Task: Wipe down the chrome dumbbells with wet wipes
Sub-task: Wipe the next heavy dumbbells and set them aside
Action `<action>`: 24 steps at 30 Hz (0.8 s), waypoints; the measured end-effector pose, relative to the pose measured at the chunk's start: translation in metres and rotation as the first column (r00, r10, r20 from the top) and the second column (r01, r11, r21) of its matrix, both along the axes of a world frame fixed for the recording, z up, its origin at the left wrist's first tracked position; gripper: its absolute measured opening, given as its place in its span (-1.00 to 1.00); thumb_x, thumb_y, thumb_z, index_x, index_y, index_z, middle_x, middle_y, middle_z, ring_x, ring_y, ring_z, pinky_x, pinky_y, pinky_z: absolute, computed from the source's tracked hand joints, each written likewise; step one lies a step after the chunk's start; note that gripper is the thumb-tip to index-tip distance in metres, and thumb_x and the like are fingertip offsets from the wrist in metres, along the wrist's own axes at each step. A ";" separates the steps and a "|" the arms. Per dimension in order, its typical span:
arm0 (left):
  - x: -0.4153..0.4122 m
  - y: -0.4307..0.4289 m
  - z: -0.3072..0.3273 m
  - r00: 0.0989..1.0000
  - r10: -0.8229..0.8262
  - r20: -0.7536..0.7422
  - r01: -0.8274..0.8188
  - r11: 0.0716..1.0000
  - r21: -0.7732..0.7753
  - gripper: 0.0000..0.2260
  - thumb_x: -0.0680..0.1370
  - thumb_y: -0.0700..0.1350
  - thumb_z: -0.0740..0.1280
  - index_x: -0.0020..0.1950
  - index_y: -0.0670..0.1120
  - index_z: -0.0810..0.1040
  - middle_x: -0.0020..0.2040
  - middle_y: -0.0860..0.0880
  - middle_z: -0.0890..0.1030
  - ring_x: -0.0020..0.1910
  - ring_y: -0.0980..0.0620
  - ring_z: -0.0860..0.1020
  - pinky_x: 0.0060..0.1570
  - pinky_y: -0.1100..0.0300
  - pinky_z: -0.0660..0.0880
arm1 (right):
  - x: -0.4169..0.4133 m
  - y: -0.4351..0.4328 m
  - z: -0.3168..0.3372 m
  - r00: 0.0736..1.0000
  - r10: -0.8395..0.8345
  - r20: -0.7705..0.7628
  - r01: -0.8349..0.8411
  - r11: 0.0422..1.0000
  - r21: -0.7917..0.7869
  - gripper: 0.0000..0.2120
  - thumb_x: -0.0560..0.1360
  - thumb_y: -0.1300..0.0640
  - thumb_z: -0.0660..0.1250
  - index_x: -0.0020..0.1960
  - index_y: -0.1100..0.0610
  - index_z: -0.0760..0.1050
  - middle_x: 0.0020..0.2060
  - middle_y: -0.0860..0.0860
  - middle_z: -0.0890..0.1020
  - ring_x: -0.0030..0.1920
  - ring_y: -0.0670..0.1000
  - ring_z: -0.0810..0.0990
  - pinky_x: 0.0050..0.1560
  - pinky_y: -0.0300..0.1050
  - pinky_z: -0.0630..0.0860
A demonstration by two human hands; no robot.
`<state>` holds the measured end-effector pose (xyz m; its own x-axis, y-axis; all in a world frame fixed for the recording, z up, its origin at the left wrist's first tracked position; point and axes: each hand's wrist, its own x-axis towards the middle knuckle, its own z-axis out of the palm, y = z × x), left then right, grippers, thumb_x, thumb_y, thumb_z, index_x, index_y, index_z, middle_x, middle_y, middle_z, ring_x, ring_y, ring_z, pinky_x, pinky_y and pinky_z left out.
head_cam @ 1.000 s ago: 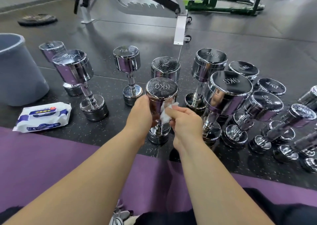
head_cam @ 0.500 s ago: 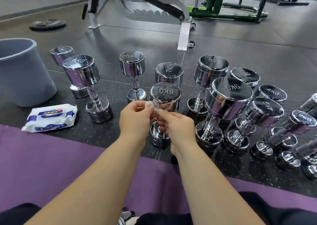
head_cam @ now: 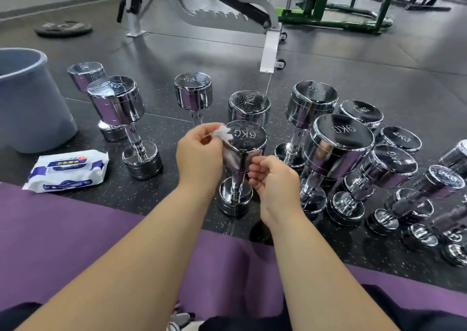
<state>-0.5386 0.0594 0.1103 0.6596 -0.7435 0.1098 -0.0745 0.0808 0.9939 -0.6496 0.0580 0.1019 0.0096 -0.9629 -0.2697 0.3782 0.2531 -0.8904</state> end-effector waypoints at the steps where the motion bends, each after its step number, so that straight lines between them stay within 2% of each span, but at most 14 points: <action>1: 0.004 -0.005 0.000 1.000 -0.006 -0.004 0.006 1.000 -0.003 -0.80 0.55 -0.23 0.33 -0.11 0.04 0.65 -0.32 -0.01 0.65 -0.41 0.15 0.51 -0.35 0.29 0.44 | -0.001 -0.002 0.002 1.000 -0.021 0.014 0.021 1.000 -0.007 -0.78 0.48 0.35 0.21 -0.23 0.23 0.59 -0.41 0.04 0.56 -0.38 -0.06 0.48 -0.33 -0.24 0.42; 2: 0.006 -0.007 -0.002 1.000 -0.023 0.002 0.023 1.000 0.017 -0.81 0.57 -0.21 0.32 -0.10 0.04 0.66 -0.32 -0.06 0.65 -0.40 0.14 0.49 -0.33 0.28 0.44 | -0.001 -0.004 0.004 0.999 -0.044 0.025 0.045 0.999 -0.016 -0.79 0.47 0.35 0.21 -0.24 0.23 0.59 -0.41 0.04 0.56 -0.40 -0.07 0.49 -0.34 -0.25 0.43; 4: 0.005 -0.005 -0.014 0.997 -0.065 0.027 0.061 0.989 0.132 -0.78 0.61 -0.17 0.27 -0.14 0.01 0.67 -0.35 -0.10 0.61 -0.45 0.15 0.41 -0.43 0.36 0.34 | 0.001 -0.007 0.008 0.995 -0.094 0.032 0.095 0.995 -0.032 -0.78 0.47 0.35 0.20 -0.27 0.22 0.57 -0.44 0.03 0.55 -0.42 -0.07 0.49 -0.37 -0.26 0.43; 6: -0.004 0.000 -0.028 0.996 -0.093 -0.004 0.091 0.963 0.255 -0.71 0.59 -0.23 0.22 -0.21 0.02 0.64 -0.42 0.00 0.53 -0.53 0.15 0.34 -0.57 0.39 0.20 | 0.004 -0.009 0.010 0.991 -0.134 0.021 0.135 0.990 -0.033 -0.77 0.47 0.35 0.20 -0.29 0.22 0.55 -0.46 0.03 0.53 -0.43 -0.07 0.46 -0.39 -0.26 0.41; 7: -0.009 0.001 -0.031 0.996 -0.084 -0.028 0.088 0.955 0.282 -0.69 0.56 -0.27 0.21 -0.22 0.02 0.65 -0.44 0.04 0.53 -0.53 0.13 0.34 -0.59 0.37 0.20 | 0.005 -0.009 0.011 0.988 -0.154 0.008 0.154 0.987 -0.034 -0.77 0.47 0.34 0.20 -0.30 0.21 0.54 -0.47 0.03 0.52 -0.44 -0.06 0.44 -0.40 -0.26 0.39; 8: -0.012 0.000 -0.031 0.996 -0.064 -0.063 0.079 0.960 0.268 -0.69 0.54 -0.29 0.21 -0.20 0.01 0.67 -0.42 0.06 0.57 -0.50 0.11 0.39 -0.55 0.35 0.27 | 0.006 -0.010 0.011 0.985 -0.174 -0.008 0.174 0.984 -0.038 -0.77 0.47 0.34 0.20 -0.31 0.21 0.53 -0.47 0.02 0.51 -0.44 -0.06 0.43 -0.40 -0.25 0.38; 10: -0.014 -0.010 -0.026 0.983 0.020 -0.184 0.014 0.983 0.183 -0.74 0.56 -0.27 0.22 -0.10 -0.04 0.68 -0.29 0.01 0.67 -0.37 0.06 0.54 -0.34 0.27 0.44 | 0.008 -0.010 0.013 0.978 -0.204 -0.053 0.199 0.977 -0.080 -0.76 0.47 0.33 0.20 -0.33 0.19 0.52 -0.47 0.01 0.51 -0.43 -0.05 0.43 -0.39 -0.25 0.38; 12: -0.014 -0.015 -0.023 0.961 0.075 -0.265 -0.034 0.987 0.155 -0.79 0.58 -0.26 0.25 -0.01 -0.03 0.65 -0.15 -0.03 0.69 -0.26 0.02 0.60 -0.22 0.15 0.52 | 0.009 -0.010 0.017 0.969 -0.225 -0.099 0.210 0.967 -0.145 -0.73 0.47 0.31 0.21 -0.36 0.15 0.52 -0.47 0.00 0.53 -0.41 -0.06 0.46 -0.37 -0.26 0.40; 14: -0.015 -0.013 -0.028 0.962 0.083 -0.262 -0.037 0.984 0.175 -0.81 0.58 -0.23 0.29 -0.08 0.02 0.63 -0.16 -0.01 0.69 -0.22 0.01 0.61 -0.17 0.09 0.55 | 0.014 -0.008 0.025 0.967 -0.226 -0.119 0.199 0.958 -0.205 -0.72 0.47 0.31 0.22 -0.37 0.12 0.52 -0.48 -0.03 0.54 -0.40 -0.08 0.48 -0.35 -0.25 0.41; 16: -0.010 -0.010 -0.029 0.949 0.094 -0.302 -0.034 0.980 0.196 -0.80 0.55 -0.26 0.31 -0.16 0.01 0.60 -0.26 0.00 0.66 -0.30 0.01 0.58 -0.28 0.13 0.52 | 0.020 -0.008 0.033 0.961 -0.219 -0.171 0.166 0.946 -0.279 -0.70 0.47 0.31 0.22 -0.38 0.10 0.53 -0.49 -0.06 0.54 -0.41 -0.08 0.48 -0.33 -0.20 0.41; 18: 0.003 -0.010 -0.020 0.930 0.110 -0.351 -0.035 0.976 0.215 -0.77 0.51 -0.35 0.23 -0.16 -0.06 0.57 -0.37 -0.03 0.56 -0.48 0.03 0.47 -0.51 0.29 0.36 | 0.028 -0.010 0.047 0.955 -0.186 -0.231 0.097 0.931 -0.351 -0.69 0.47 0.30 0.23 -0.39 0.08 0.53 -0.50 -0.06 0.55 -0.43 -0.08 0.47 -0.36 -0.18 0.40; 20: 0.025 -0.018 -0.003 0.913 0.144 -0.382 -0.059 0.973 0.225 -0.72 0.50 -0.39 0.12 -0.15 -0.08 0.54 -0.40 -0.05 0.48 -0.63 0.10 0.36 -0.63 0.39 0.20 | 0.041 -0.023 0.058 0.945 -0.138 -0.298 0.010 0.919 -0.393 -0.70 0.46 0.27 0.27 -0.41 0.05 0.55 -0.50 -0.05 0.56 -0.45 -0.06 0.47 -0.39 -0.16 0.40; 22: 0.050 -0.032 0.015 0.915 0.133 -0.382 -0.043 0.971 0.236 -0.70 0.55 -0.36 0.09 -0.18 -0.06 0.51 -0.35 -0.04 0.46 -0.68 0.13 0.32 -0.66 0.44 0.17 | 0.062 -0.047 0.071 0.920 -0.031 -0.391 -0.103 0.943 -0.318 -0.73 0.44 0.23 0.28 -0.41 0.05 0.56 -0.48 -0.05 0.56 -0.44 -0.04 0.46 -0.37 -0.12 0.39; 24: 0.071 -0.047 0.030 0.930 0.079 -0.360 0.011 0.970 0.244 -0.76 0.58 -0.25 0.12 -0.21 -0.06 0.49 -0.31 -0.02 0.46 -0.65 0.13 0.32 -0.65 0.44 0.17 | 0.083 -0.080 0.076 0.890 0.108 -0.443 -0.222 0.952 -0.213 -0.81 0.47 0.27 0.24 -0.28 0.13 0.53 -0.39 0.05 0.54 -0.39 0.02 0.42 -0.38 -0.15 0.35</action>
